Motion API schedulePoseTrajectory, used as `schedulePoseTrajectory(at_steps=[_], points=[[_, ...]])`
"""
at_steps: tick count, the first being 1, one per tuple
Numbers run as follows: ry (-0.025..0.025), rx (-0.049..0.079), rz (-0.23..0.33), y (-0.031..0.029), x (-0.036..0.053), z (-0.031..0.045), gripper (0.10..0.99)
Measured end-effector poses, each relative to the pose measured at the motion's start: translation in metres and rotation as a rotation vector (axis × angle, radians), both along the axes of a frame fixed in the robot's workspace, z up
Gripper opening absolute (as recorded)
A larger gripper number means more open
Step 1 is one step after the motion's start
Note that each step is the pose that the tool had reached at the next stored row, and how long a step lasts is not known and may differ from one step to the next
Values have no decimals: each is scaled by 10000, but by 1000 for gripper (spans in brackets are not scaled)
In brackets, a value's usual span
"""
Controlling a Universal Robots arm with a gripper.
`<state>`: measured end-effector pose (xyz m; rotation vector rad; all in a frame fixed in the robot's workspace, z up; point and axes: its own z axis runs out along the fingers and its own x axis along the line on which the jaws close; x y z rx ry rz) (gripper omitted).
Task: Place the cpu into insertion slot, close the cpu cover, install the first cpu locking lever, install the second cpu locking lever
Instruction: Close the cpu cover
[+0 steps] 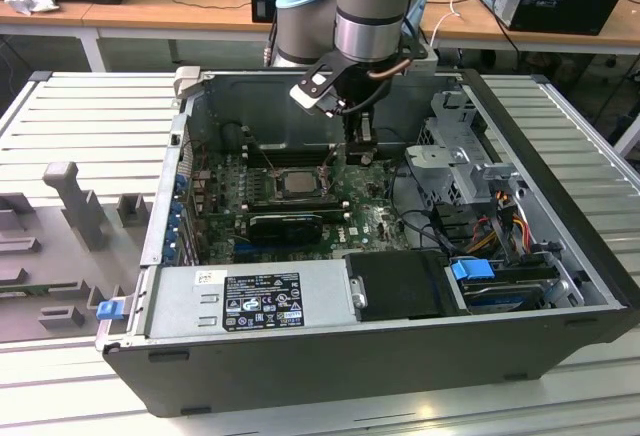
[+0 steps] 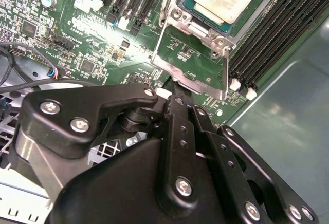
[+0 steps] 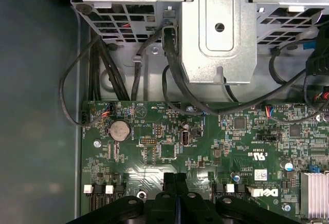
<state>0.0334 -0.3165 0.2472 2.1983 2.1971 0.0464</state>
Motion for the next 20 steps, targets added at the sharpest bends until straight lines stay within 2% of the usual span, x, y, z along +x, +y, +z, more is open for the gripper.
schedulePoseTrajectory(at_steps=[20], points=[[0, 0, 0, 0, -66, 0, 106]])
